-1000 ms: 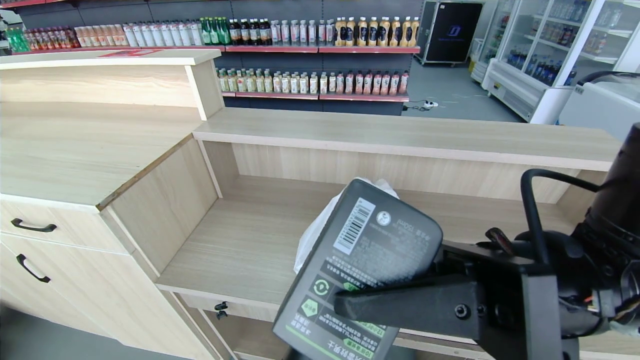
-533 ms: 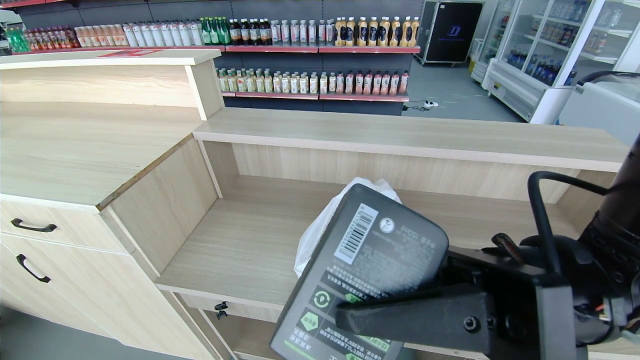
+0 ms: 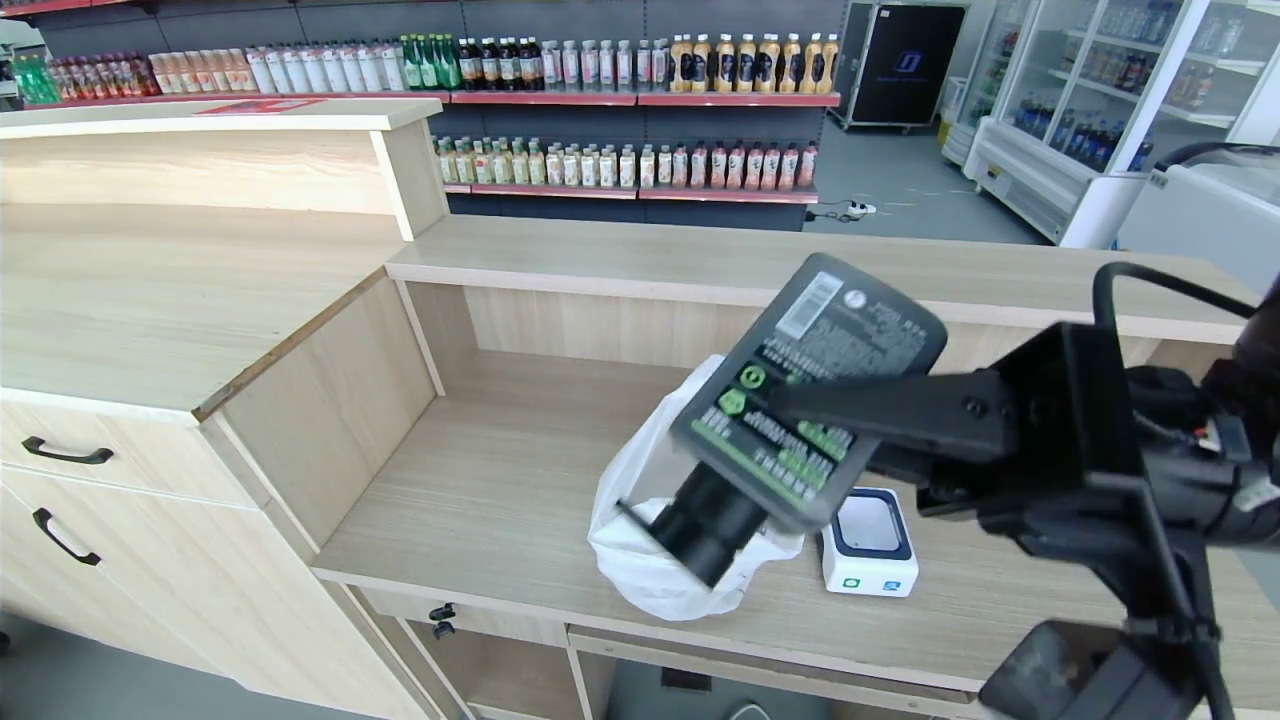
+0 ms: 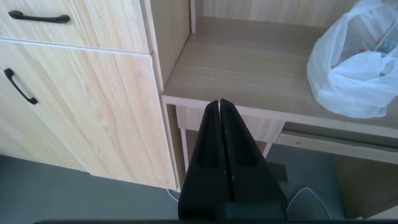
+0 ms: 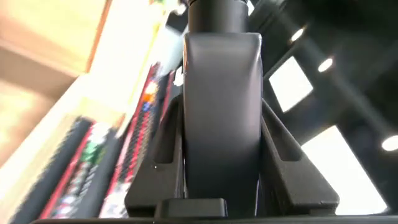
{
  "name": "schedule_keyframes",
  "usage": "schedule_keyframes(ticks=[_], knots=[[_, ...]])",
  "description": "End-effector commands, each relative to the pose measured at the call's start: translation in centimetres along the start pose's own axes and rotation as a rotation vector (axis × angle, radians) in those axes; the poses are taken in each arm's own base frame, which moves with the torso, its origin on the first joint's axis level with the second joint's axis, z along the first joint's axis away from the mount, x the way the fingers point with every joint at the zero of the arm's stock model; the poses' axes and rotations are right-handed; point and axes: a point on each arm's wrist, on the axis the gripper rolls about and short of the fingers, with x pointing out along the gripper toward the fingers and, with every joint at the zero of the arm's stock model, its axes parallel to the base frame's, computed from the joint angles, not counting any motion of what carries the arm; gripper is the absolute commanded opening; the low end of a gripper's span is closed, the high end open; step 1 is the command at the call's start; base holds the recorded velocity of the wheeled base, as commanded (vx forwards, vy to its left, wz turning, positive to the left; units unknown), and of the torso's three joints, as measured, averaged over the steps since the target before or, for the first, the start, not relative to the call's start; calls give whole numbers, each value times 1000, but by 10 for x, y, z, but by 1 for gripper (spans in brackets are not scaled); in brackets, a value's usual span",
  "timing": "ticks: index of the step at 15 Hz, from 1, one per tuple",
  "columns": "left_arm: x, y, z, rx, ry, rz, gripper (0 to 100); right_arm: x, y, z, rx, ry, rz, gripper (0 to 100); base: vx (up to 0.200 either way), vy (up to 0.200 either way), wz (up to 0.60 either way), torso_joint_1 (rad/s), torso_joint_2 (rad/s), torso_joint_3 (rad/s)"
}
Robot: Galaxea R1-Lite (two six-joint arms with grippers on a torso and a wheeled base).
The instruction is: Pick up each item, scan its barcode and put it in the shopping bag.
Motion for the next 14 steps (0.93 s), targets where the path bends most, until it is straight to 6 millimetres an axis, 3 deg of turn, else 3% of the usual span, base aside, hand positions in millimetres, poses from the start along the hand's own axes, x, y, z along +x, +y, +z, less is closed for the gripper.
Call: schedule_keyframes(ticks=[1,3,4,7,10,12,14], knots=[[0,0,0,0,0,2,0,-69,27,-41,257,321,190,0,0,0,0,0,0,0],[0,0,0,0,0,2,0,-105,42,-43,530,482,291,0,0,0,0,0,0,0],[0,0,0,0,0,2,0,-120,36,-43,665,570,300,0,0,0,0,0,0,0],[0,0,0,0,0,2,0,-158,35,-36,1115,1085,285,0,0,0,0,0,0,0],[0,0,0,0,0,2,0,-162,49,-38,1554,1408,20,0,0,0,0,0,0,0],[0,0,0,-1,0,2,0,-166,58,-32,1720,1542,-60,0,0,0,0,0,0,0],[0,0,0,-1,0,2,0,-169,66,-31,1779,1604,-78,0,0,0,0,0,0,0]])
